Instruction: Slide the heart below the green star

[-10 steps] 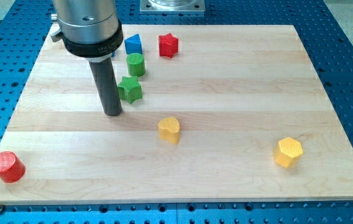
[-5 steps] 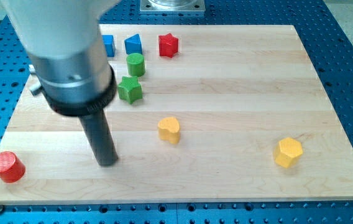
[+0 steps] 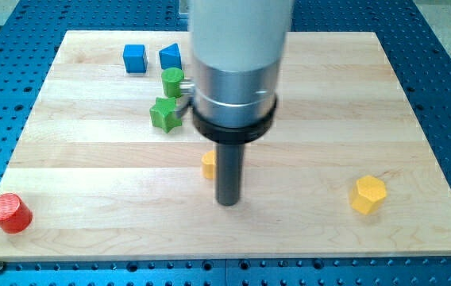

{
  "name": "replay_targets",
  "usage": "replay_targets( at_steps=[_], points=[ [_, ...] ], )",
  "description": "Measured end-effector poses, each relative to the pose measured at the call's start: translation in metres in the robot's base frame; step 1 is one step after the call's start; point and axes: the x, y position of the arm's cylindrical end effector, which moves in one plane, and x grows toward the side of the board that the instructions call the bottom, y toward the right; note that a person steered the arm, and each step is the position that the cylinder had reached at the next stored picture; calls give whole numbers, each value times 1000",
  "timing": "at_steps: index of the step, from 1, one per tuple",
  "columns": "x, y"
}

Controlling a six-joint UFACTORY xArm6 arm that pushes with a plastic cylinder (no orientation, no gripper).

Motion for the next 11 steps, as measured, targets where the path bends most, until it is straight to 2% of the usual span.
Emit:
replay_targets(
  at_steps=[1,2,3,4,6,7,8,9,10,11],
  points=[
    [16,50],
    [-15,52],
    [-32,37],
    [-38,-10],
    [2,-70],
    [-34,-80],
    [-29,-100],
    [3,-82],
    [-23,-70],
    [-28,-79]
  ],
)
